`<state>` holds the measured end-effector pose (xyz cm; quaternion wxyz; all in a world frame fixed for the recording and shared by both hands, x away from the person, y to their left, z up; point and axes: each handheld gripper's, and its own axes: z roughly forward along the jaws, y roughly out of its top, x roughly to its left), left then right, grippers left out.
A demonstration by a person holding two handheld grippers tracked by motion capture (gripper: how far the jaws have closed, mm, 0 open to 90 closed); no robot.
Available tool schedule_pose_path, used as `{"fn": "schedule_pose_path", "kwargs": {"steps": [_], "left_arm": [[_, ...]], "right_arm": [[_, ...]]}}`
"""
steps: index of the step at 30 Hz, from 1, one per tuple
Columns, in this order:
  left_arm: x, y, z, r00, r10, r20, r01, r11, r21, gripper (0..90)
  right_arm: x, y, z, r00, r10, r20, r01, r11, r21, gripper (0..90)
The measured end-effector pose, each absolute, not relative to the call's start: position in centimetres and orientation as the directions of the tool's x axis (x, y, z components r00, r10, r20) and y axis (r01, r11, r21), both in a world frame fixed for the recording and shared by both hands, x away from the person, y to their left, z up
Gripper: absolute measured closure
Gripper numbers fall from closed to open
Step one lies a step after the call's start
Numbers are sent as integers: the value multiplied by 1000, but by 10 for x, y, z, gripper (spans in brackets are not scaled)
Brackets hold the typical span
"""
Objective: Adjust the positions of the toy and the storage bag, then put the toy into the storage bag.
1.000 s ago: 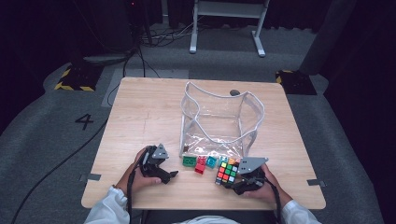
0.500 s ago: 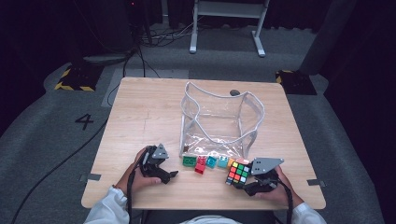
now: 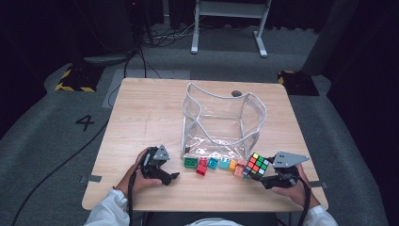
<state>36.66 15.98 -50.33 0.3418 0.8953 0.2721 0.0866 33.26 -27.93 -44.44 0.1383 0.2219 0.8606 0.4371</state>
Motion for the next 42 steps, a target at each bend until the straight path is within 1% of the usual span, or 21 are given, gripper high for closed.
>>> {"fn": "schedule_pose_path", "kwargs": {"steps": [1,2,3,8,13,16,25,29,36,42], "left_arm": [[367,160,-503,838,545,-29,426,-620,659,44],[367,160,-503,838,544,-29,426,-620,659,44],[367,160,-503,838,544,-29,426,-620,659,44],[368,160,-503,843,538,-21,415,-624,662,42],[368,160,-503,843,538,-20,415,-626,660,42],[369,159,-503,845,535,-25,415,-625,661,41],[368,159,-503,845,535,-29,418,-625,660,41],[369,159,-503,845,535,-29,418,-624,660,40],[369,158,-503,844,536,-31,421,-624,658,40],[368,158,-503,843,537,-31,421,-623,660,41]], "right_arm": [[333,-279,-444,-863,503,-44,261,519,814,337],[334,-287,-443,-846,531,-47,271,505,819,337],[334,-287,-443,-846,531,-47,271,505,819,337],[344,-311,-435,-805,592,-33,299,453,840,337],[352,-319,-436,-770,636,-48,319,449,835,337],[357,-326,-434,-749,662,-40,330,424,843,337],[369,-340,-420,-720,692,-52,332,409,850,337],[384,-348,-408,-706,706,-50,332,394,857,337],[400,-346,-396,-699,711,-76,319,405,857,337],[411,-342,-373,-708,701,-87,294,404,866,337]]}}
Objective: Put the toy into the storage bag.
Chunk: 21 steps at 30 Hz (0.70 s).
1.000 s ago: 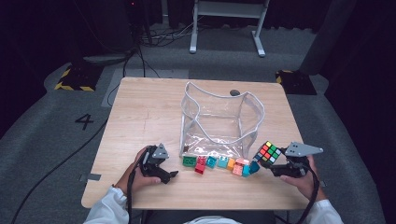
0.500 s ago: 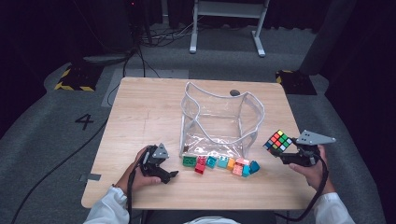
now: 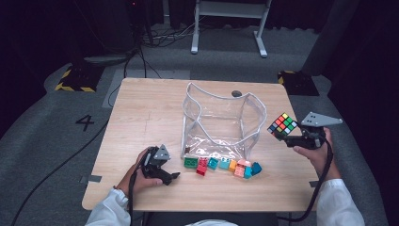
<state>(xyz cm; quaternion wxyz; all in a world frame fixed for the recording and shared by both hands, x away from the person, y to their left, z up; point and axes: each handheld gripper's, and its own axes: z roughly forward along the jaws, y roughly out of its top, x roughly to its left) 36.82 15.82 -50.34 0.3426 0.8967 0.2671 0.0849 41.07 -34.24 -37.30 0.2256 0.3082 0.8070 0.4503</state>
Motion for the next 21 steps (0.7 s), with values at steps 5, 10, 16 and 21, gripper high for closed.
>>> {"fn": "schedule_pose_path", "kwargs": {"steps": [5,10,16,21], "left_arm": [[368,158,-503,841,540,-29,422,-621,660,40],[368,158,-503,841,541,-29,423,-621,660,41],[368,158,-503,841,540,-29,422,-621,660,41],[368,158,-503,841,540,-29,421,-621,661,40]], "right_arm": [[421,-340,-347,-697,706,-123,259,409,875,337],[428,-338,-332,-695,710,-116,242,382,892,337],[440,-327,-308,-706,698,-118,211,366,906,337],[446,-318,-297,-722,682,-114,195,359,913,337]]}}
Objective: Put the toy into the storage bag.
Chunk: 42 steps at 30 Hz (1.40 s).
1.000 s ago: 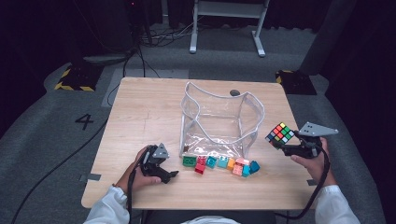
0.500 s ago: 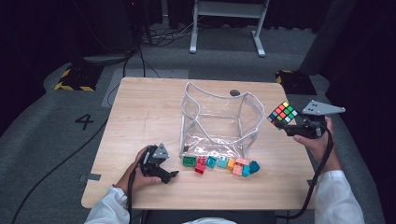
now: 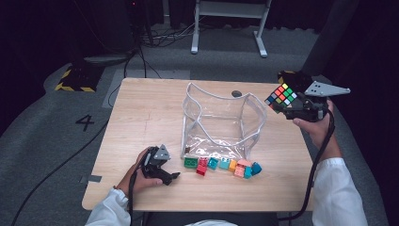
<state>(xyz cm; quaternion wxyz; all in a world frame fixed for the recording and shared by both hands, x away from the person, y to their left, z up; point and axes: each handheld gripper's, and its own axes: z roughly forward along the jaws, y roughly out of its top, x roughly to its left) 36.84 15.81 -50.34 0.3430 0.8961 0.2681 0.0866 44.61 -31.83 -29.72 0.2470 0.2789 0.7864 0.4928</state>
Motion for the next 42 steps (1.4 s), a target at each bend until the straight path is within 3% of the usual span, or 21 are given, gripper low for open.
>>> {"fn": "schedule_pose_path", "kwargs": {"steps": [11,27,35,42], "left_arm": [[368,158,-503,842,539,-28,420,-622,661,40],[369,158,-503,843,537,-27,419,-625,659,41],[368,158,-503,841,540,-30,422,-621,661,40],[368,158,-503,841,540,-29,422,-621,661,41]], "right_arm": [[461,-276,-291,-782,609,-131,173,414,894,337],[467,-228,-307,-916,379,-134,101,539,836,336],[480,-220,-319,-936,337,-106,140,628,765,336],[485,-210,-325,-951,281,-132,135,758,639,335]]}}
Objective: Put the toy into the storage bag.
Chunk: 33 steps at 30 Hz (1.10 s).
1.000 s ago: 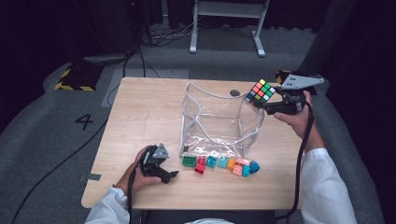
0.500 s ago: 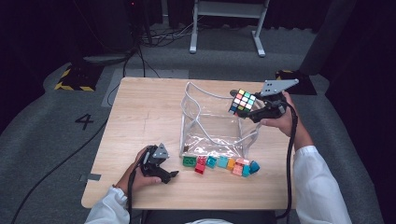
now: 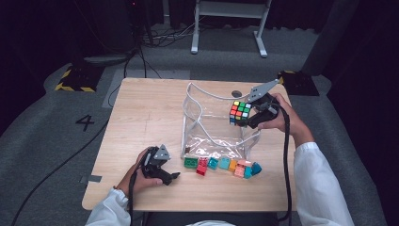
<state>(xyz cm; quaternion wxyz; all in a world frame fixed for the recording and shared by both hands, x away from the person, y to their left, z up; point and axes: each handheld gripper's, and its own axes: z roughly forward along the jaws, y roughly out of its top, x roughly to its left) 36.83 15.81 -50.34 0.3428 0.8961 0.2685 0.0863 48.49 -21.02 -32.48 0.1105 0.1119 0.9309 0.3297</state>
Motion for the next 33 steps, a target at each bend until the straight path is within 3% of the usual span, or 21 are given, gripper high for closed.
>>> {"fn": "schedule_pose_path", "kwargs": {"steps": [14,25,33], "left_arm": [[368,158,-503,841,541,-30,423,-621,660,40],[368,158,-504,840,541,-29,422,-619,663,40],[368,158,-503,841,541,-29,423,-621,660,40]], "right_arm": [[490,-216,-332,-924,347,-163,239,854,463,335],[484,-223,-329,-914,374,-155,241,811,534,324],[473,-232,-324,-901,406,-154,222,735,640,321]]}}
